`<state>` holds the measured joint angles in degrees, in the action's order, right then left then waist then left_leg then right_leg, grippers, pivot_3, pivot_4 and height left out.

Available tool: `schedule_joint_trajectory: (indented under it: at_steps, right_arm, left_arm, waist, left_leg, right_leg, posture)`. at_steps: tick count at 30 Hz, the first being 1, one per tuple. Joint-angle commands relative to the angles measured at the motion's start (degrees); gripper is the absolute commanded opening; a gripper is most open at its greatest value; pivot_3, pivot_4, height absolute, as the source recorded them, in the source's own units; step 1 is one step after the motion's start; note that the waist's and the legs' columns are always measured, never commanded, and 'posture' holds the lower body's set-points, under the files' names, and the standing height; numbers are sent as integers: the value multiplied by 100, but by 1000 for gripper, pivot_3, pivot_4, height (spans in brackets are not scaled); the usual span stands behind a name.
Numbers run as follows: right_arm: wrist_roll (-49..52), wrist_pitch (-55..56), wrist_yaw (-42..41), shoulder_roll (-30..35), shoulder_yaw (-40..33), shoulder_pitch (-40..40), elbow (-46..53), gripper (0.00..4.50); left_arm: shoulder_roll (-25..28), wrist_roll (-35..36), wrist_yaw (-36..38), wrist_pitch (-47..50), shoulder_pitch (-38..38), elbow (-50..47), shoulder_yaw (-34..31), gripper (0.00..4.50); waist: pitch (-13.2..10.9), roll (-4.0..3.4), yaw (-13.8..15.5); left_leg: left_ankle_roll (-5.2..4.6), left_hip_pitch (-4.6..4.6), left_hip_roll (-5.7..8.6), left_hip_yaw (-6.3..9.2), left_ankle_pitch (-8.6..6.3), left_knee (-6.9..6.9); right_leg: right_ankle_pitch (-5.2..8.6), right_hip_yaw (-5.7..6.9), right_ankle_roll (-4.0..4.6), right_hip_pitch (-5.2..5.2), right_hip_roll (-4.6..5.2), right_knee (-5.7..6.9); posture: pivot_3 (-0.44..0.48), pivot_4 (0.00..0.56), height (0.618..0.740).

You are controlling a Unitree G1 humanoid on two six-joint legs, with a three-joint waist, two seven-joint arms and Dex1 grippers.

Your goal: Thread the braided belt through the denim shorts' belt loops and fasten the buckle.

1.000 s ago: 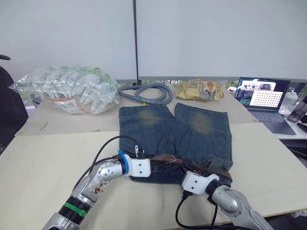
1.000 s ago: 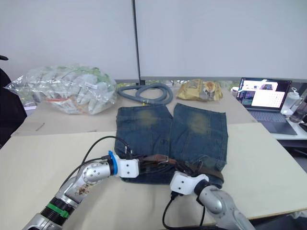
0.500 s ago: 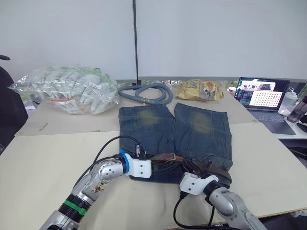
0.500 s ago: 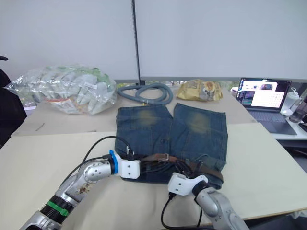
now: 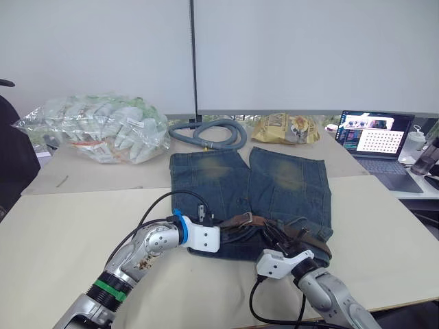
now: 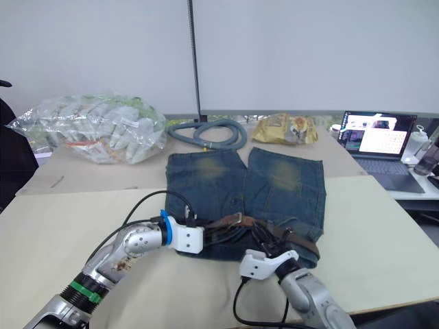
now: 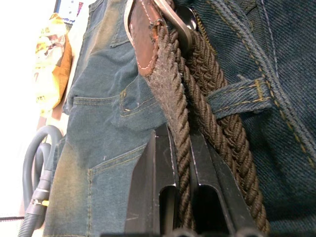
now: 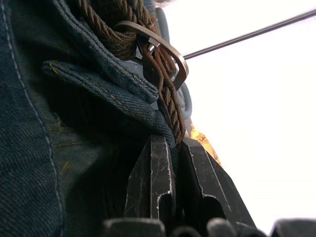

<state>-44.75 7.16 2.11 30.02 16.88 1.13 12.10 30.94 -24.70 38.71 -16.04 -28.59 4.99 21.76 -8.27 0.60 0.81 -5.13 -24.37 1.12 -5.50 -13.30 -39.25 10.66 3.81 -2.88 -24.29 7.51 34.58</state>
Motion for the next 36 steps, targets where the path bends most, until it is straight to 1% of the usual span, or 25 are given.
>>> schedule_joint_trajectory:
  at_steps: [1,5,12,21,29,32,36]
  right_arm:
    - [-105,97,386,55,-417,80,116,34]
    - [-167,211,408,94,-383,60,8,34]
    - [-213,412,425,118,-306,58,-172,34]
    - [-289,623,476,93,-202,105,-295,34]
    - [-13,898,397,47,-160,102,-383,34]
    - [287,1084,236,37,-152,67,-366,34]
    - [1070,1306,-100,-75,-212,46,-305,34]
  left_arm:
    - [-25,-42,49,-54,-125,35,65,0]
    - [-21,-85,33,-233,-255,118,135,0]
    - [-125,-128,-248,-586,-473,358,98,0]
    - [-463,-162,-541,-877,-747,624,138,0]
    - [-1260,85,-668,-363,-708,957,78,0]
    - [-1538,255,-694,-181,-638,1106,60,0]
    - [-1821,525,-672,134,-495,1178,-53,0]
  waist:
    - [0,0,-1]
    - [0,0,0]
    - [0,1,-1]
    - [-1,2,-6]
    - [-1,3,-3]
    - [-1,3,-1]
    - [-1,4,-4]
  left_leg:
    - [0,1,0,-1,0,0]
    - [-1,1,2,0,0,-1]
    - [-2,5,3,-1,0,-2]
    - [-3,7,2,-1,0,-6]
    - [-9,6,3,-2,-3,-16]
    - [-21,5,1,-2,-11,-28]
    - [-38,2,-2,-1,-21,-50]
  right_leg:
    - [1,0,0,0,0,2]
    - [4,-2,-1,0,0,9]
    - [10,-5,2,0,0,22]
    - [14,-5,4,-1,1,32]
    - [16,-4,1,2,0,36]
    - [17,-3,-1,5,0,40]
    - [18,-3,-4,11,1,41]
  posture:
    - [0,150,740]
    - [0,150,740]
    - [0,150,740]
    - [0,150,740]
    - [0,150,740]
    - [0,150,740]
    - [0,150,740]
